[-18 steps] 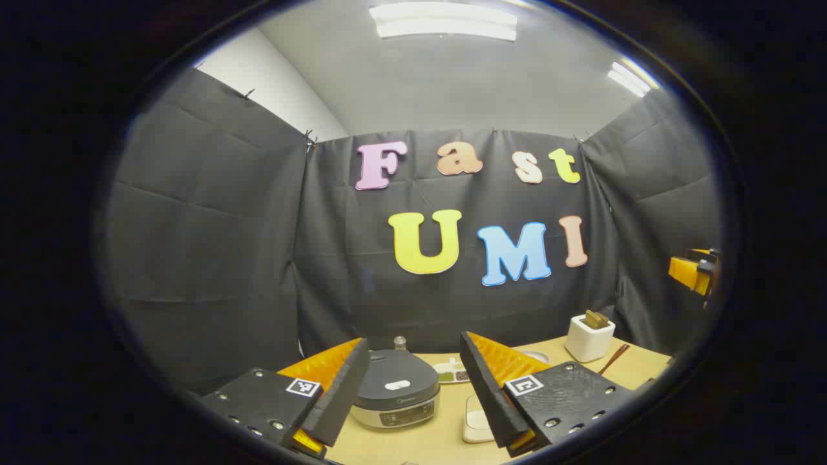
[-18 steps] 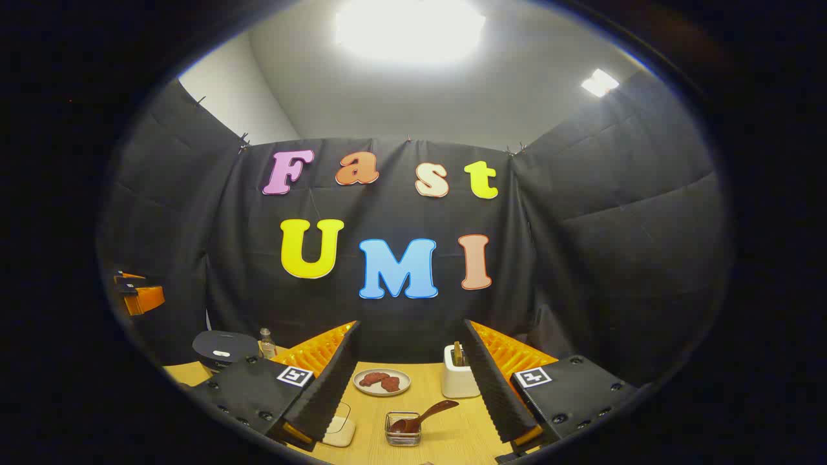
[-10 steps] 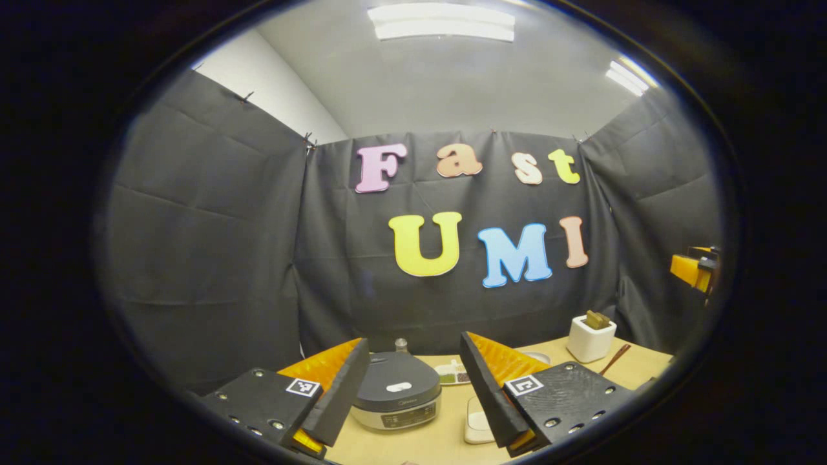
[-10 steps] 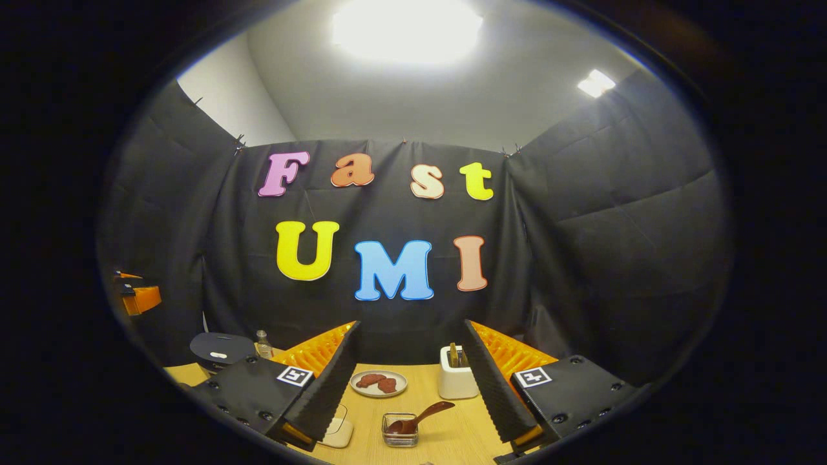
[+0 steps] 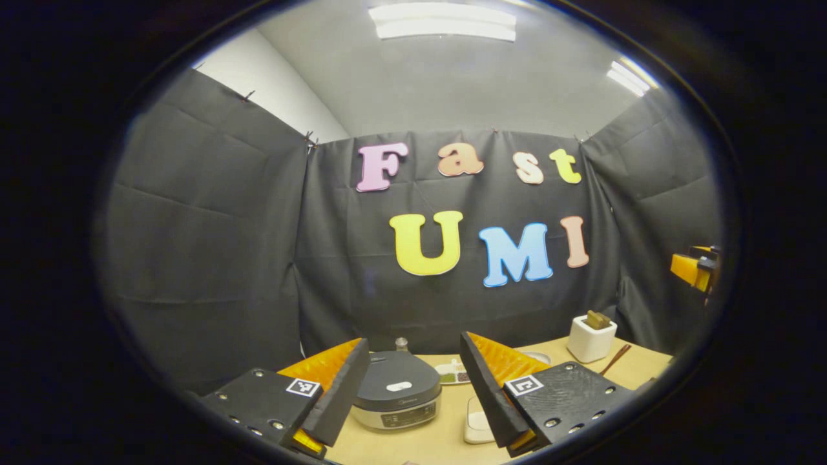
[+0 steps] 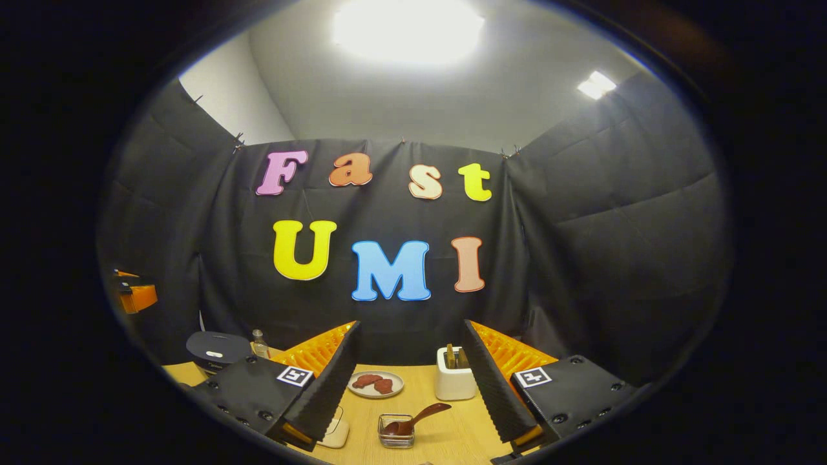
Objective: Close the left gripper, press the button to open the rice cooker; take a wooden spoon from the chopstick holder with the right hand, scoop a spoonful of rice and pour it into the rice cooker, then put the wooden spoon back into the chopstick holder.
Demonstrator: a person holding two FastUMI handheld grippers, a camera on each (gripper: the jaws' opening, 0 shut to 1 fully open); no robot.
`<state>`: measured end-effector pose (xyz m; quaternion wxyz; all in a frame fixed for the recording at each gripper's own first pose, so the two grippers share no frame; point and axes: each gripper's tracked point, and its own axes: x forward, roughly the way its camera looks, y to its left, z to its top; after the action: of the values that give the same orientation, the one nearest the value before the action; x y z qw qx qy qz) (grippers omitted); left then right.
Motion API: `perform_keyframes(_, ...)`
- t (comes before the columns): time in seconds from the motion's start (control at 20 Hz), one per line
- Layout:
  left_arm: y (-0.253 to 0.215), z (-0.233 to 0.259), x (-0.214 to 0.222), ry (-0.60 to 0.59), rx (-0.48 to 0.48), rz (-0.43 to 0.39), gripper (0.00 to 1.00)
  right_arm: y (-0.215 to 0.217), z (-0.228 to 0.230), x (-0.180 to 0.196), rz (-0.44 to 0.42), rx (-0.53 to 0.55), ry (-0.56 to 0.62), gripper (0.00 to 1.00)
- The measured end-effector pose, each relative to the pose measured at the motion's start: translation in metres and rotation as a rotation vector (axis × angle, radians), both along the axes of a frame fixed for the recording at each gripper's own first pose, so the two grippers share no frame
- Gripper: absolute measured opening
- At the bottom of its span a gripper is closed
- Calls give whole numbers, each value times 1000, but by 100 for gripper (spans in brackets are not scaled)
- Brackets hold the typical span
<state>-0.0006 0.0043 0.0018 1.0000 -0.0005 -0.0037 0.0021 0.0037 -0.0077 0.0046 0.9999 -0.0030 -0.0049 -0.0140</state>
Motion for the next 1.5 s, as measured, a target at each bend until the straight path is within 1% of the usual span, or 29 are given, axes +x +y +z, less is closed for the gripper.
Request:
perform_keyframes(0.35, -7, 5, 0, -6, 7, -8, 88, -8, 3, -1, -4, -15, -7, 97)
perform_keyframes(0.75, -17, 11, -2, -16, 18, 4, 88, -21, 0, -2, 4, -5, -2, 97)
perform_keyframes(0.9, -22, 12, -1, -12, 8, 9, 88, -26, 1, -2, 12, -10, -7, 97)
perform_keyframes(1.05, -27, 11, 3, -2, -6, 18, 87, -36, -1, -1, 20, -21, -10, 97)
perform_keyframes(1.15, -26, 11, 7, 1, -13, 38, 87, -38, -7, 1, 39, -15, -1, 96)
perform_keyframes(1.35, -23, 18, 15, -15, 13, 69, 88, -48, -16, 4, 66, -9, 11, 98)
perform_keyframes(1.4, -23, 20, 18, -14, 18, 67, 76, -50, -17, 4, 65, 0, 14, 97)
perform_keyframes(1.45, -24, 20, 20, -9, 21, 61, 74, -51, -17, 5, 64, 11, 12, 98)
perform_keyframes(1.5, -24, 20, 25, -6, 21, 56, 74, -52, -16, 6, 62, 18, 10, 97)
